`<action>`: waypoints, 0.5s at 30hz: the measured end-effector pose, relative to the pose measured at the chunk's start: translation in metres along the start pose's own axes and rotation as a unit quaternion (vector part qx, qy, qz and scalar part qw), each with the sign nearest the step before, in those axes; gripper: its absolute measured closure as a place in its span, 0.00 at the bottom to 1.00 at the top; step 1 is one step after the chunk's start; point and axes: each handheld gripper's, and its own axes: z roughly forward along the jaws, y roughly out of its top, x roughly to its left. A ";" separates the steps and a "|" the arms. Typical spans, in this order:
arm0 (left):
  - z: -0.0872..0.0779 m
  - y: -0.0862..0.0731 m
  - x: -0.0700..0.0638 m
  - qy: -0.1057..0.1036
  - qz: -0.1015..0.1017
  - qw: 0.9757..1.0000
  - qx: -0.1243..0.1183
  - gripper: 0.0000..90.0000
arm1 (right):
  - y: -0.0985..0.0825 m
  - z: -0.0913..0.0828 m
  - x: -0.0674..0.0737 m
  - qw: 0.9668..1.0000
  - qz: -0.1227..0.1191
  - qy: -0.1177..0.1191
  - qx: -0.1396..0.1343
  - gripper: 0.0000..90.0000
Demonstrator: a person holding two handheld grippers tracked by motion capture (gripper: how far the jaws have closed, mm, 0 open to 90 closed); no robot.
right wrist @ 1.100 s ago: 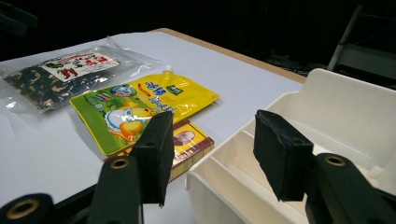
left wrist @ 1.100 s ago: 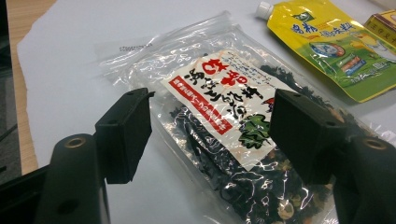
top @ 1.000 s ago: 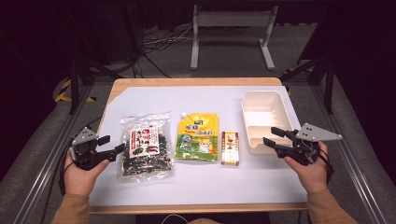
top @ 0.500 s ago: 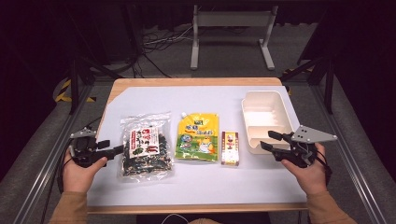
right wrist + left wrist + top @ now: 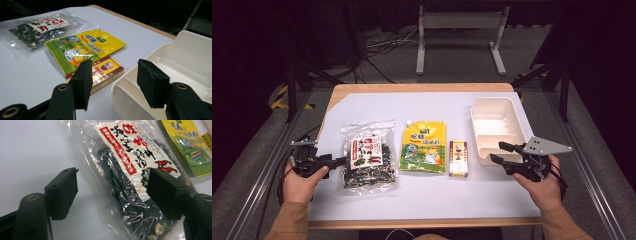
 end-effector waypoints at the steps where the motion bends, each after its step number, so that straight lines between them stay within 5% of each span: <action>1: 0.002 -0.001 0.001 0.001 -0.003 1.000 0.000 0.28 | 0.000 0.001 0.000 1.000 -0.001 0.000 0.002 0.51; 15: 0.018 -0.006 0.004 -0.026 -0.011 1.000 0.001 0.30 | -0.002 0.006 0.004 1.000 -0.009 0.006 0.000 0.49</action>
